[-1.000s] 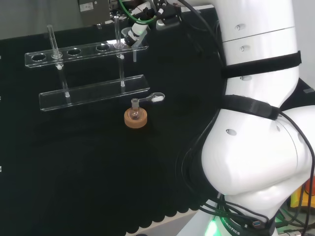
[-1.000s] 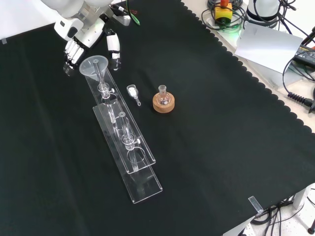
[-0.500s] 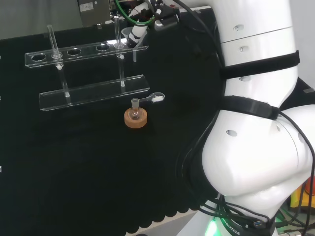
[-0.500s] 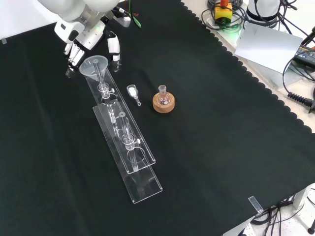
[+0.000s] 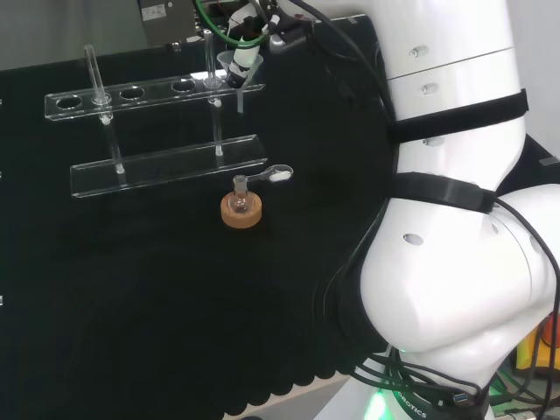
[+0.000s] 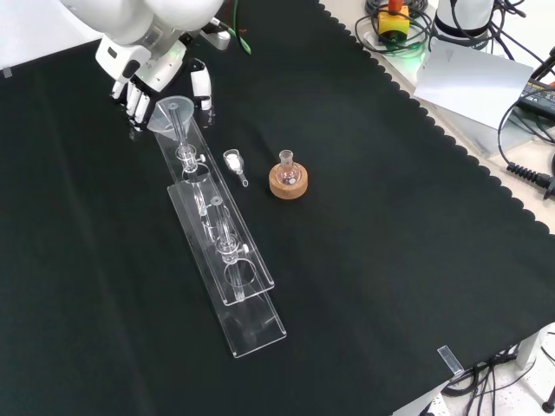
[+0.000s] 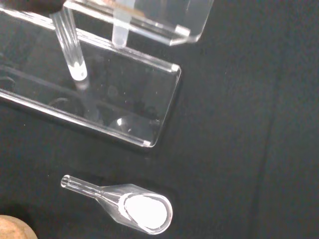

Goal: Pick up the funnel from the transparent funnel stand.

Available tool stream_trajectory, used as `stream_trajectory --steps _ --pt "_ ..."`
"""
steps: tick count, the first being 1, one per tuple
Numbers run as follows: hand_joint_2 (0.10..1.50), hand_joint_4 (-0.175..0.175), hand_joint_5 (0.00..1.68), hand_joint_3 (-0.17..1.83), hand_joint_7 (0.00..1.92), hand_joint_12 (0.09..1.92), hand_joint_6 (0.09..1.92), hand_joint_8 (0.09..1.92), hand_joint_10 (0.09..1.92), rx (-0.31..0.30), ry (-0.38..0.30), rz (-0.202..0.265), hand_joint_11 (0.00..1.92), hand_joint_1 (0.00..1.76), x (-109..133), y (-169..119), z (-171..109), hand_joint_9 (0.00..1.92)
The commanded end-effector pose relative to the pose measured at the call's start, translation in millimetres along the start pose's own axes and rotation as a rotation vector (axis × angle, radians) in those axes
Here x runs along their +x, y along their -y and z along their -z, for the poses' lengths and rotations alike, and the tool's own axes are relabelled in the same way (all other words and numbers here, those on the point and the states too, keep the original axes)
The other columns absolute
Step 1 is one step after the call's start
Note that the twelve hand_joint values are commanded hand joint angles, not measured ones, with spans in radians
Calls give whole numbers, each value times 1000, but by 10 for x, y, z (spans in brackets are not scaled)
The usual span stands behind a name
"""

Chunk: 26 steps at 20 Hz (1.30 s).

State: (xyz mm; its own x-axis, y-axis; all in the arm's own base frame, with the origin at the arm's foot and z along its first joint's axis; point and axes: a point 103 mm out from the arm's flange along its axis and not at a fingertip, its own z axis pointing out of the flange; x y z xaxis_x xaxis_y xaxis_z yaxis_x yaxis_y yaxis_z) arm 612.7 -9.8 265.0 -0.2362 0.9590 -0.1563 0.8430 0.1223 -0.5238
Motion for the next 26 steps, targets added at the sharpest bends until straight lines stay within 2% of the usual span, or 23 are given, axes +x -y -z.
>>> stream_trajectory --steps 1,3,6,17,26 --pt "821 -14 647 212 570 1380 532 805 630 -71 74 -24 249 667 22 78 99 771" --pt "810 -16 641 242 608 1372 731 840 643 -110 106 -38 269 682 21 132 168 804" --pt "801 -18 640 263 623 1370 823 862 658 -157 141 -52 285 698 13 233 297 824" --pt "790 -23 634 294 598 1354 860 870 689 -198 193 -93 335 714 28 783 667 867" --pt "778 -26 606 321 566 1338 869 867 696 -199 187 -123 365 714 219 1377 656 893"
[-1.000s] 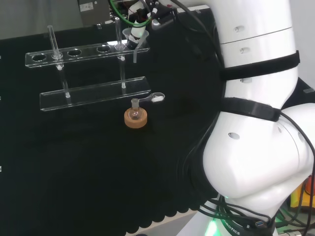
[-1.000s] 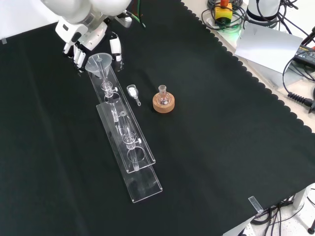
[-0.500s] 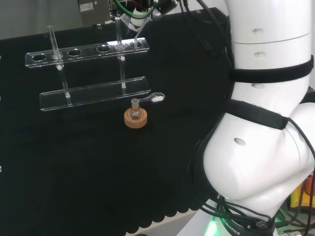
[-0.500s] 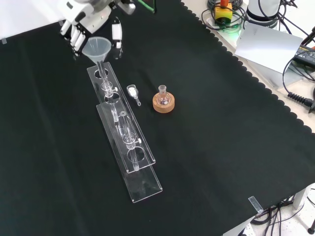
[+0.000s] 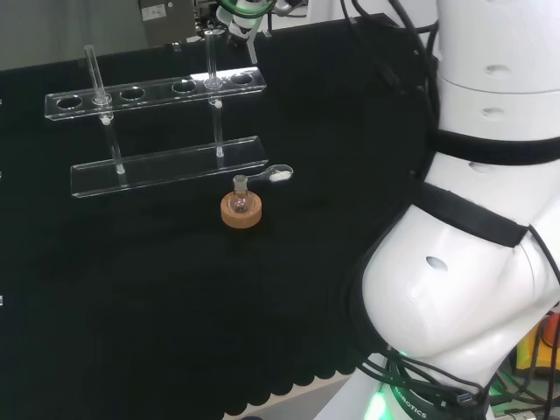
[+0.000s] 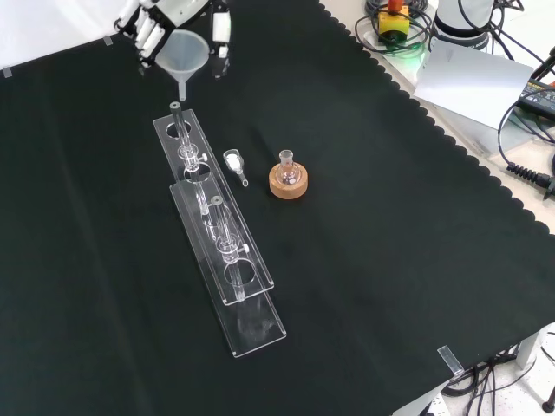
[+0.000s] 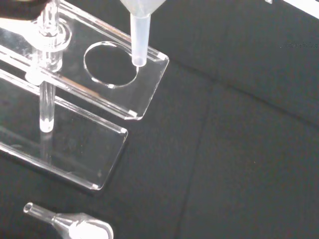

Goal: Pick up the funnel from the transparent funnel stand.

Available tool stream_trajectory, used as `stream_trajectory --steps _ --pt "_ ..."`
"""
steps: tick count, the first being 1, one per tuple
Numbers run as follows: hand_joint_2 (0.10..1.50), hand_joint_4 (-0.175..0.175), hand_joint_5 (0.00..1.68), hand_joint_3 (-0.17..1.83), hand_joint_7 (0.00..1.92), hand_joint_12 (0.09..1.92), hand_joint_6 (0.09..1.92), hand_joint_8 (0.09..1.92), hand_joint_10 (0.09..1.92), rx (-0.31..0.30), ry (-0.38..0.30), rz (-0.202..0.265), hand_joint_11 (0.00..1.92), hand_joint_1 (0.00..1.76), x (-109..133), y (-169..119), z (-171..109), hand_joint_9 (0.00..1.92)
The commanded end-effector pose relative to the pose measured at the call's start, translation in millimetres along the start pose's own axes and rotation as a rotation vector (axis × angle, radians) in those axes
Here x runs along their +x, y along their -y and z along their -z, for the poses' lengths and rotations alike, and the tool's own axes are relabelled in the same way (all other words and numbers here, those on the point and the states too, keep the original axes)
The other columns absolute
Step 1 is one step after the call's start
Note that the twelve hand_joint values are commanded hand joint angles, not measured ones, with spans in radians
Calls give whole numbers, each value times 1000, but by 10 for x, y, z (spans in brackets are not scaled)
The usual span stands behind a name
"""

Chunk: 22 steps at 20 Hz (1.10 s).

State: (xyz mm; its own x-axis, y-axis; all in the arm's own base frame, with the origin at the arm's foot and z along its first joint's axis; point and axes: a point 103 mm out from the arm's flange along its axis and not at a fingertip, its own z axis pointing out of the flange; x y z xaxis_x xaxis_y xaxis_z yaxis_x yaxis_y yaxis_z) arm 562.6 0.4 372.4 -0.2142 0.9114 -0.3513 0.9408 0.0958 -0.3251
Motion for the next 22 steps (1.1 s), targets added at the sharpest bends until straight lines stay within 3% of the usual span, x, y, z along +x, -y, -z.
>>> stream_trajectory --steps 1,4,5,9,15,22 --pt "777 -27 603 323 564 1338 869 867 697 2 11 -24 367 713 150 476 87 894" --pt "775 -28 594 328 560 1338 867 864 699 3 7 -26 373 712 234 622 90 900" --pt "775 -29 589 330 557 1338 867 862 701 -20 -37 21 381 710 388 797 40 908" --pt "772 -30 574 340 551 1332 865 855 705 10 -3 -10 396 706 537 1024 -33 928" --pt "760 -30 566 365 550 1322 871 842 698 23 -7 -6 413 704 678 1141 -182 943" --pt "757 -32 562 376 550 1320 869 837 697 54 -52 -6 420 700 649 1117 -442 948"
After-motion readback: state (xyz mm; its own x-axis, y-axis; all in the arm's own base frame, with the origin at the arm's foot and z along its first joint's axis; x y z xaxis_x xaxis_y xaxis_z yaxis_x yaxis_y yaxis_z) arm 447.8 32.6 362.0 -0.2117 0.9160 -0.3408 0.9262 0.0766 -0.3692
